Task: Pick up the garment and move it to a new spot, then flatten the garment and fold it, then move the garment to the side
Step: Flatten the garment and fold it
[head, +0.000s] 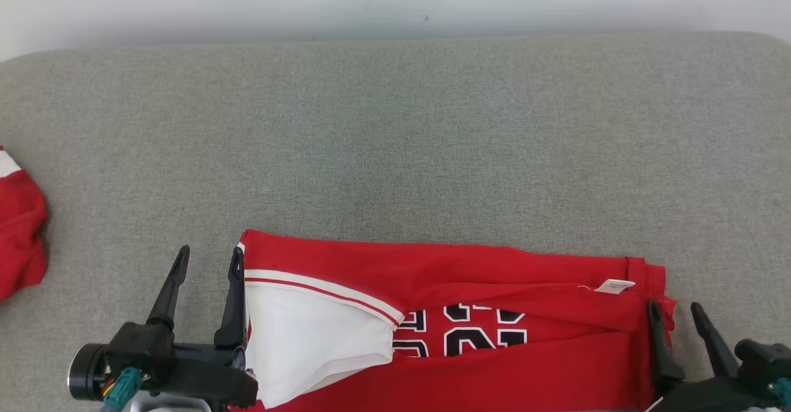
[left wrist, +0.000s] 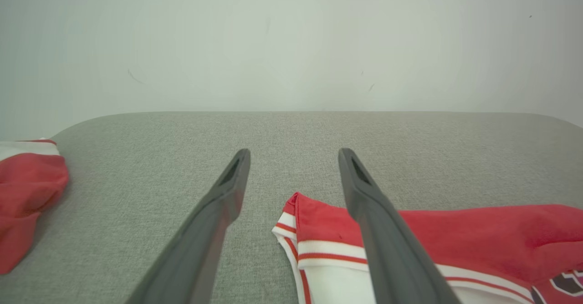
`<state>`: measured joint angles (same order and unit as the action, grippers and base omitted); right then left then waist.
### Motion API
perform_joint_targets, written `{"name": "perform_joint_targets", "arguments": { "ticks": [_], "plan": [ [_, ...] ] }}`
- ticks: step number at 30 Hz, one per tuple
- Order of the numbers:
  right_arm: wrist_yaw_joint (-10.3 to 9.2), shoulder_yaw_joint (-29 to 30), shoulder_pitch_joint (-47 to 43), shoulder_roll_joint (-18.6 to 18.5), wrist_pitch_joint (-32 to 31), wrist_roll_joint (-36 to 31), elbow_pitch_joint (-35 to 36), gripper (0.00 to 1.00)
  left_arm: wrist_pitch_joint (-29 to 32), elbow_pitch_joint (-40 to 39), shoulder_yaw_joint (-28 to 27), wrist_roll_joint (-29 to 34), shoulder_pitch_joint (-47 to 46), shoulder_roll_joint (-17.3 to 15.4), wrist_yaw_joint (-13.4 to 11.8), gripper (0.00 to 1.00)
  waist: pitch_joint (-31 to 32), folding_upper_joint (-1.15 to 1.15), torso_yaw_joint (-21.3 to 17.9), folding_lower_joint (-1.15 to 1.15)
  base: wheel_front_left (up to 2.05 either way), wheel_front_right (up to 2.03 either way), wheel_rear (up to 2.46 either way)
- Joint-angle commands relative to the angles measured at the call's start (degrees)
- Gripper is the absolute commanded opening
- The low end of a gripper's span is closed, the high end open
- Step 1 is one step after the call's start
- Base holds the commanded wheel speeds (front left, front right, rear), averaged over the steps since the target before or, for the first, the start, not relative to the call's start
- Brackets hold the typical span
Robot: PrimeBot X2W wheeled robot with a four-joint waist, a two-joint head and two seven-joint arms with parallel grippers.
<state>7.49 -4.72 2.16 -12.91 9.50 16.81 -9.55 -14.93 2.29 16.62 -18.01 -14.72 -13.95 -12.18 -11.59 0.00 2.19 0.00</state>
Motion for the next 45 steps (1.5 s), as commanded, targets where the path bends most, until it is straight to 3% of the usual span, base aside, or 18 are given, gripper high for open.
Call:
{"name": "perform_joint_targets", "arguments": {
  "ticks": [1,14,15,16,17,26,40,45],
  "plan": [
    [0.00,-0.7,0.8,-0.4,1.2,1.1,-2.6,1.00,-0.2,0.2,0.0,0.5,-0.4,0.0,0.3,1.00,-0.3,0.00,0.1,0.00,0.00,0.00,0.00],
    [0.00,-6.1,4.5,0.3,4.9,7.1,-14.7,1.00,-0.2,0.4,-0.3,0.6,-1.3,-0.3,0.3,1.00,-1.8,0.00,-0.3,0.00,0.00,0.00,0.00],
    [0.00,-6.5,4.9,0.2,5.0,7.5,-15.5,0.94,-0.2,0.5,-0.2,0.6,-1.3,-0.4,0.3,1.00,-1.9,0.00,-0.4,0.00,0.00,0.00,0.00],
    [0.00,-7.0,5.2,0.3,5.1,8.1,-15.9,0.63,-0.2,0.5,-0.2,0.6,-1.4,-0.4,0.3,1.00,-2.0,0.00,-0.4,0.00,0.00,0.00,0.00],
    [0.01,-7.5,5.5,0.3,5.1,8.7,-16.3,0.02,-0.2,0.4,-0.2,0.6,-1.5,-0.5,0.3,1.00,-2.0,0.00,-0.4,0.00,0.00,0.00,0.00],
    [-0.05,-5.7,6.1,-1.7,5.7,11.6,-13.9,0.00,-0.2,-0.4,-0.8,0.7,-1.6,-0.5,-0.4,1.00,-2.5,0.00,-0.8,0.00,0.00,0.00,0.00],
    [-0.04,8.7,7.6,-9.5,5.7,10.9,-14.0,0.00,-0.2,-1.2,-1.5,0.7,-1.6,0.3,-0.2,1.00,-2.6,0.00,-1.6,0.00,0.00,0.00,0.00],
    [-0.03,7.9,8.0,-8.8,5.8,9.4,-10.9,0.00,-0.2,-1.3,-1.8,0.6,-1.2,0.4,0.0,1.00,-2.2,0.00,-2.1,0.00,0.00,0.00,0.00]
  ]
}}
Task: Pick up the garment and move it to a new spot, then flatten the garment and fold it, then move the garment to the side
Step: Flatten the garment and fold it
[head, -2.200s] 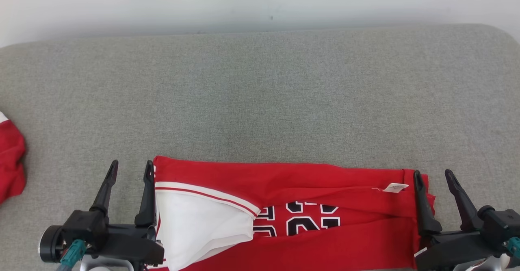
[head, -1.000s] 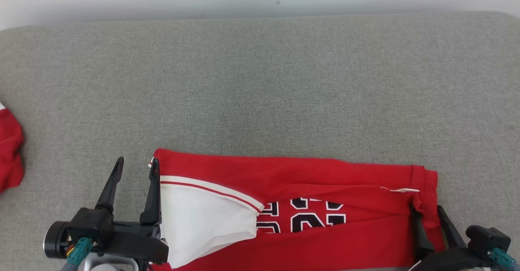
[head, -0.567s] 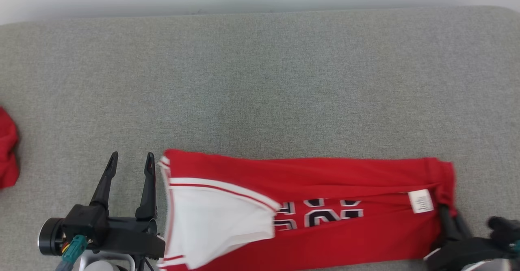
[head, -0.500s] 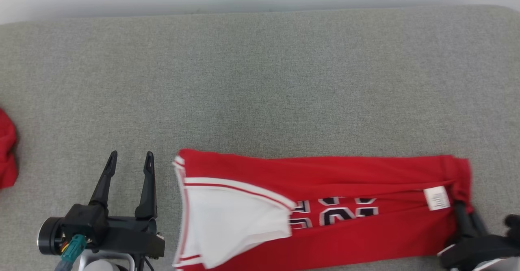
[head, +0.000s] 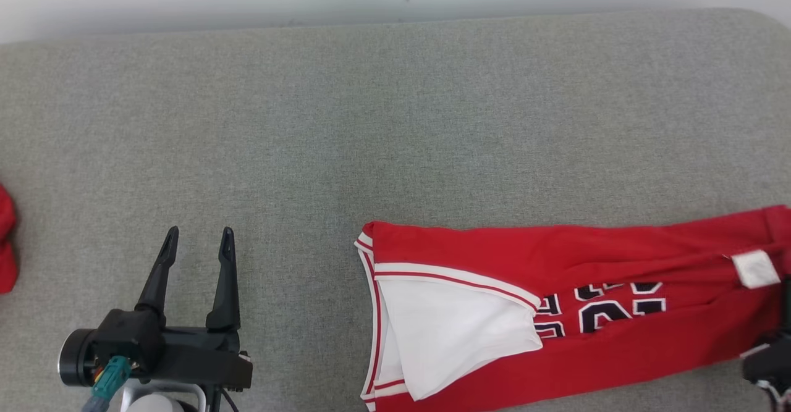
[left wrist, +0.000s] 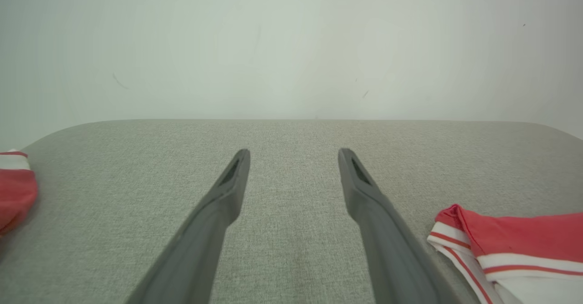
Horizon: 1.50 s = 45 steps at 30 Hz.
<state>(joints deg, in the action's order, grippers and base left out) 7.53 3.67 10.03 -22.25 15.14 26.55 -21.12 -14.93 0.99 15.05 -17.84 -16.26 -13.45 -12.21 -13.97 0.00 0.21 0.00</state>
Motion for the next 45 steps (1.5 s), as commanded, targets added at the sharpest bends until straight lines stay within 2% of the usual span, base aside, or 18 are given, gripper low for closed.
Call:
{"name": "perform_joint_targets", "arguments": {
  "ticks": [1,4,11,17,19,23,24,39,40,41,42,45],
  "plan": [
    [-0.06,-1.5,0.1,1.2,0.1,-0.8,2.2,0.00,-0.2,-0.1,-0.3,0.4,0.5,-0.1,0.1,1.00,0.2,0.00,-0.3,0.00,0.00,0.00,0.00],
    [-0.06,-3.5,-0.3,2.4,0.1,-1.7,5.9,0.00,-0.2,0.0,-0.3,0.3,0.6,-0.1,0.2,1.00,0.3,0.00,-0.5,0.00,0.00,0.00,0.00],
    [-0.06,-10.8,-3.9,8.6,-3.1,-4.2,21.1,0.00,-0.2,0.2,-0.2,0.1,0.6,-0.3,0.5,1.00,0.8,0.00,-1.4,0.00,0.00,0.00,0.00],
    [-0.05,-19.9,-6.3,13.1,-7.7,-3.9,29.1,0.00,-0.2,0.3,0.2,0.0,0.2,-0.3,0.7,1.00,1.1,0.00,-1.1,0.00,0.00,0.00,0.00],
    [-0.05,-25.5,-6.3,15.0,-9.1,-3.0,30.8,0.00,-0.2,0.4,0.5,0.0,-0.2,-0.2,0.9,1.00,1.1,0.00,-0.8,0.00,0.00,0.00,0.00],
    [-0.05,-31.4,-5.1,16.7,-9.3,-1.7,29.7,0.00,-0.2,0.6,0.8,-0.1,-0.6,0.2,0.9,1.00,1.0,0.00,-0.2,0.00,0.00,0.00,0.00],
    [-0.04,-34.1,-4.5,17.2,-8.9,-0.8,27.1,0.00,-0.2,0.8,1.2,-0.1,-0.9,0.5,1.1,1.00,0.8,0.00,0.5,0.00,0.00,0.00,0.00],
    [-0.04,-40.6,2.5,18.9,-4.7,4.1,14.0,0.00,-0.2,1.6,1.7,-0.2,-1.5,1.0,1.0,1.00,-0.2,0.00,1.5,0.00,0.00,0.00,0.00],
    [-0.04,-41.0,2.7,19.0,-4.5,4.5,13.3,0.12,-0.2,1.7,1.7,-0.2,-1.6,1.0,1.1,1.00,-0.2,0.00,1.6,0.00,0.00,0.00,0.00],
    [-0.04,-41.3,3.0,19.0,-4.4,4.9,12.7,0.37,-0.2,1.8,1.7,-0.3,-1.7,1.0,1.1,1.00,-0.2,0.00,1.6,0.00,0.00,0.00,0.00],
    [-0.04,-41.7,3.4,19.1,-4.1,5.1,12.2,1.00,-0.2,1.8,1.8,-0.3,-1.8,1.0,1.1,1.00,-0.3,0.00,1.6,0.00,0.00,0.00,0.00],
    [-0.04,-42.4,3.8,19.2,-3.7,5.8,11.7,1.00,-0.2,1.9,1.8,-0.4,-1.8,1.0,1.0,1.00,-0.2,0.00,1.6,0.00,0.00,0.00,0.00]
  ]
}}
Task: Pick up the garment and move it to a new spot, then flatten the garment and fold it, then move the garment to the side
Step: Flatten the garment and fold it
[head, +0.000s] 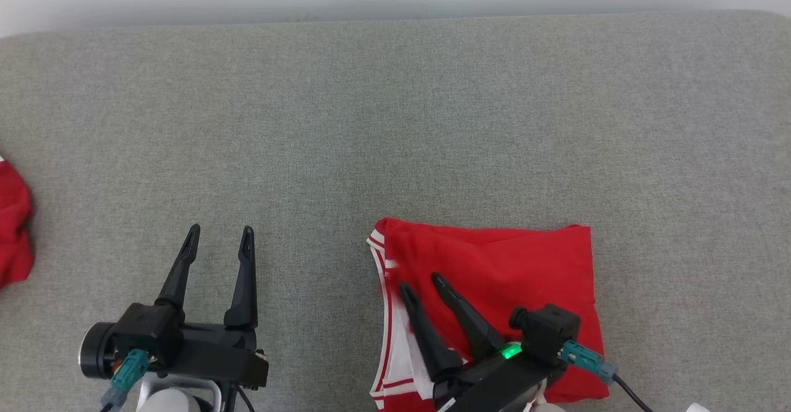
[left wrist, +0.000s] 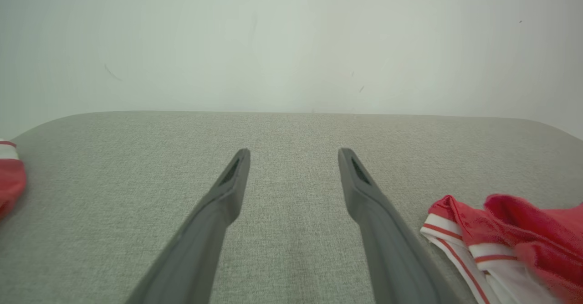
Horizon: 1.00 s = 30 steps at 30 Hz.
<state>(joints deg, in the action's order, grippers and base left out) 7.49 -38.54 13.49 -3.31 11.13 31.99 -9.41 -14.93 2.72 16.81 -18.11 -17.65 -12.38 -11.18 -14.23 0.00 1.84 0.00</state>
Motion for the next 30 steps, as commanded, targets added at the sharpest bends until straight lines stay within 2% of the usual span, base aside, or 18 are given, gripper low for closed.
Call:
{"name": "perform_joint_targets", "arguments": {
  "ticks": [1,5,9,12,20,26,30],
  "plan": [
    [0.00,-0.6,0.5,0.3,0.5,0.9,-0.1,1.00,-0.2,0.2,0.0,-0.1,-0.4,-0.1,-0.1,1.00,0.1,0.00,0.0,0.00,0.00,0.00,0.00],
    [0.00,-1.9,1.1,0.3,0.9,2.1,1.8,1.00,-0.2,0.2,-0.1,-0.3,-0.1,-0.2,-0.3,1.00,0.3,0.00,-0.1,0.00,0.00,0.00,0.00],
    [0.00,-2.5,1.4,-0.7,1.3,2.8,7.7,1.00,-0.2,0.0,-0.2,-0.2,0.2,-0.5,-0.5,1.00,0.3,0.00,-0.4,0.00,0.00,0.00,0.00],
    [0.00,-0.6,1.6,-2.2,1.8,1.9,12.5,1.00,-0.2,-0.1,-0.3,-0.2,0.4,-0.7,-0.8,1.00,0.4,0.00,-0.7,0.00,0.00,0.00,0.00],
    [0.00,12.9,-0.6,-4.6,1.4,-2.1,19.7,1.00,-0.2,-0.7,-0.6,-0.1,0.5,-1.3,-1.3,1.00,1.0,0.00,-1.1,0.00,0.00,0.00,0.00],
    [0.00,25.2,-2.6,-6.5,0.6,-8.6,19.9,1.00,-0.2,-1.8,-0.6,0.3,0.9,-1.9,-1.6,1.00,1.3,0.00,-1.1,0.00,0.00,0.00,0.00],
    [0.00,30.2,-4.7,-8.4,0.1,-13.1,18.2,1.00,-0.2,-2.4,-0.4,0.6,1.7,-2.3,-1.9,1.00,1.7,0.00,-1.1,0.00,0.00,0.00,0.00]
  ]
}}
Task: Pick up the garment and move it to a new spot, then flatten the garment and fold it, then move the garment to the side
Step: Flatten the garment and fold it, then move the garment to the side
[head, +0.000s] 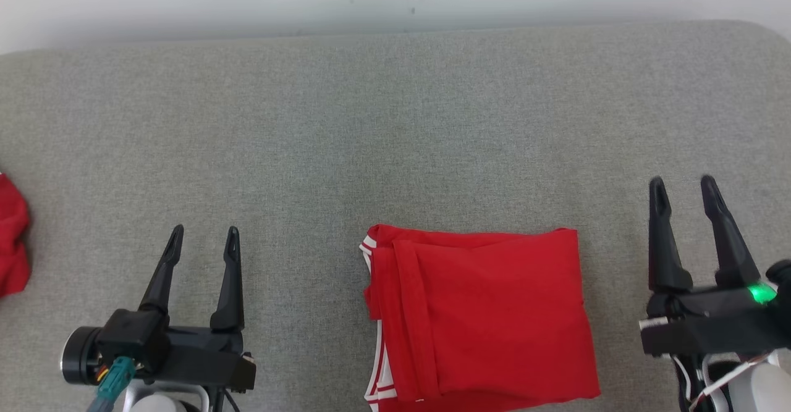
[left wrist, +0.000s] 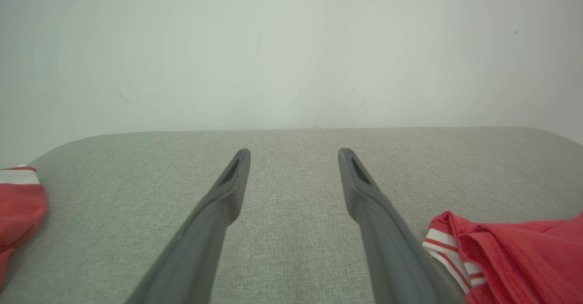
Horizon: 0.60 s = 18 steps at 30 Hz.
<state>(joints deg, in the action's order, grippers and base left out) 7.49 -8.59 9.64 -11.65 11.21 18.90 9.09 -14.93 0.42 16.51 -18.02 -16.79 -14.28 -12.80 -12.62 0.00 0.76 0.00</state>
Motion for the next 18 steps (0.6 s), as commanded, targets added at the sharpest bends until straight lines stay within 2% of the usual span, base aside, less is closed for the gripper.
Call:
{"name": "perform_joint_targets", "arguments": {
  "ticks": [1,10,18],
  "plan": [
    [0.00,0.9,-1.4,-0.7,0.1,-1.3,-0.7,1.00,-0.2,-0.3,-0.1,0.5,1.1,-0.5,-0.4,1.00,0.3,0.00,0.0,0.00,0.00,0.00,0.00],
    [0.00,3.0,-6.5,-2.1,-1.0,-4.7,-3.8,1.00,-0.2,-2.5,-0.7,0.3,4.4,-1.1,-1.7,1.00,2.5,0.00,-0.2,0.00,0.00,0.00,0.00],
    [0.00,2.2,-8.1,-2.5,-2.2,-5.2,-5.1,1.00,0.1,-3.0,-0.3,1.1,5.5,-1.6,-2.1,1.00,3.5,0.00,0.0,0.00,0.00,0.00,0.00]
  ]
}}
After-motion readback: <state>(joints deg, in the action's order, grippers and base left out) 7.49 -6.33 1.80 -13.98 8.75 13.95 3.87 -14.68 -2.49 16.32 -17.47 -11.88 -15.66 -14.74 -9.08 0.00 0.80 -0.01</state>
